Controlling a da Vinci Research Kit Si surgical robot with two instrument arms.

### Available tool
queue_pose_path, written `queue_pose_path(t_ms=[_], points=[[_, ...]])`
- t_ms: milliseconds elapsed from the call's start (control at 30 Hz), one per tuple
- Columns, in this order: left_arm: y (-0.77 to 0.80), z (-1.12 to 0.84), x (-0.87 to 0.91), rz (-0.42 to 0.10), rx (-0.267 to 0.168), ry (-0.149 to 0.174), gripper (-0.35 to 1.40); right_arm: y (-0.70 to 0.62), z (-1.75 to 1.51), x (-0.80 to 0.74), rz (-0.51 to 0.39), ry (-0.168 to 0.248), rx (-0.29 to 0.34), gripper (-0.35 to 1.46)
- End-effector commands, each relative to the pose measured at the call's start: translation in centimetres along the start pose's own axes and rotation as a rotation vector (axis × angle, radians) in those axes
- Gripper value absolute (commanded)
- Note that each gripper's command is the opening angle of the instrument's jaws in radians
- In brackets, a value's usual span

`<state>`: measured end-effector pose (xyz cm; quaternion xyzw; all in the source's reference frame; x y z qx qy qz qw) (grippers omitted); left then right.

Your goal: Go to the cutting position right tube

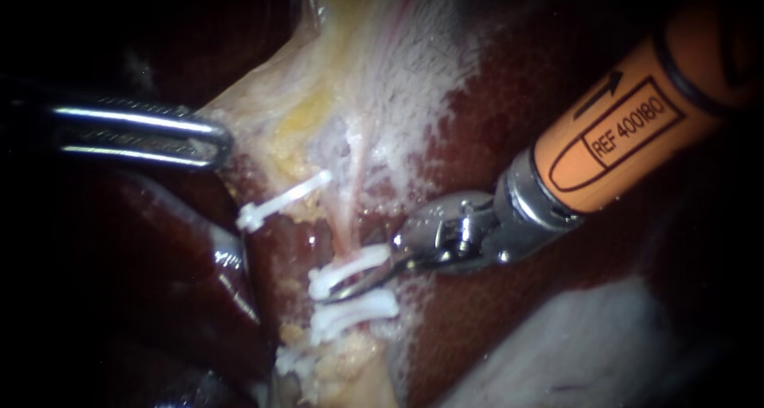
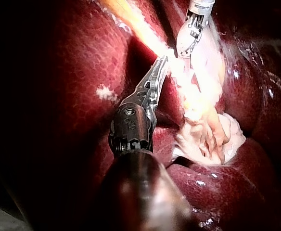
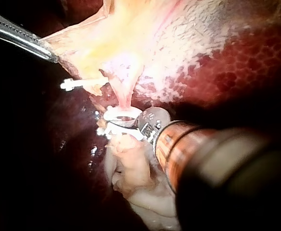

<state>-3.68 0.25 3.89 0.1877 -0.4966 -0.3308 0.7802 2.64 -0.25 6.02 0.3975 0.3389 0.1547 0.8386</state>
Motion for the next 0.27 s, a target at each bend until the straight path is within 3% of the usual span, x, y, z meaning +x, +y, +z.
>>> queue_pose_path(t_ms=[33,267], points=[[0.0,0.0,0.0,0.0,0.0,0.0,-0.35,0.0,0.0,0.0,-0.001,-0.001,0.001,0.24],[0.01,0.01,0.0,0.0,0.0,0.0,-0.35,0.0,0.0,0.0,-0.002,-0.002,0.002,0.24]])
